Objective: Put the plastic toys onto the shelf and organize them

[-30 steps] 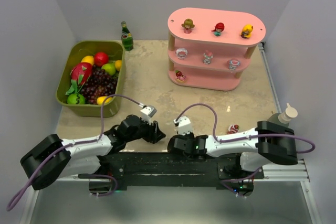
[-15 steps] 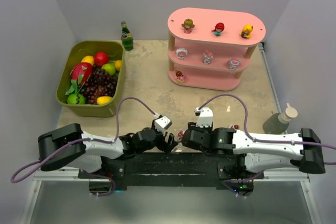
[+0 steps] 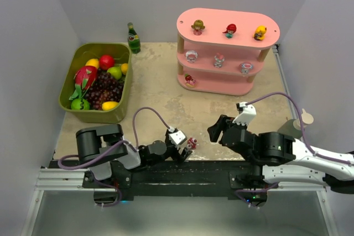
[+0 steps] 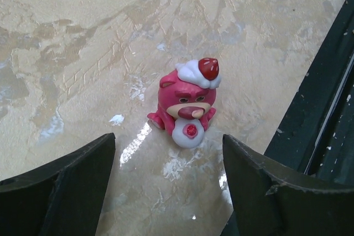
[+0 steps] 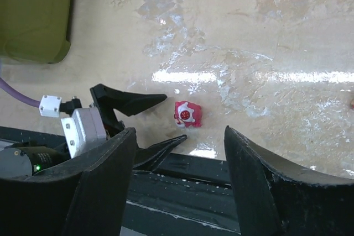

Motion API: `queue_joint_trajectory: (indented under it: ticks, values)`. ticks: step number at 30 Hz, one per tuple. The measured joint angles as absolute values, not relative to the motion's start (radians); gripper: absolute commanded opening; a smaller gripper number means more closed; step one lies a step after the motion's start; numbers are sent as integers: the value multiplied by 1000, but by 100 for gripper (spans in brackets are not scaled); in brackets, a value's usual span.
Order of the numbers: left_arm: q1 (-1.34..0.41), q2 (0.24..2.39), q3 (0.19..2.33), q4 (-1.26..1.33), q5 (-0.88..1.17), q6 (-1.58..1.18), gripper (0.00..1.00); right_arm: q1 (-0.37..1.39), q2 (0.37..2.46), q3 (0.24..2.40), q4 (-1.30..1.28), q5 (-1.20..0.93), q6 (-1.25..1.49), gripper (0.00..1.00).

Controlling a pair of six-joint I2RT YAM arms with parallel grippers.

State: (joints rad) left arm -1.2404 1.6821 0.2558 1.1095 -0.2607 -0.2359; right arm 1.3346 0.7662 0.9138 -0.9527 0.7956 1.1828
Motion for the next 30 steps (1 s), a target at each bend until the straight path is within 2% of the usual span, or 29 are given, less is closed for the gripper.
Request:
queue_joint_trajectory:
  ticks: [12,16,30]
  values:
    - [-1246,1875,288,1327,-209,-154,82,1334,779,924,-988,811,1167,70]
    - [-1246,1895,307,1336,-217,-136,80,1334,784,924,-988,817,1167,70]
    - [-1246,1894,324,1314,-243,-112,80,1334,785,924,-988,817,1168,70]
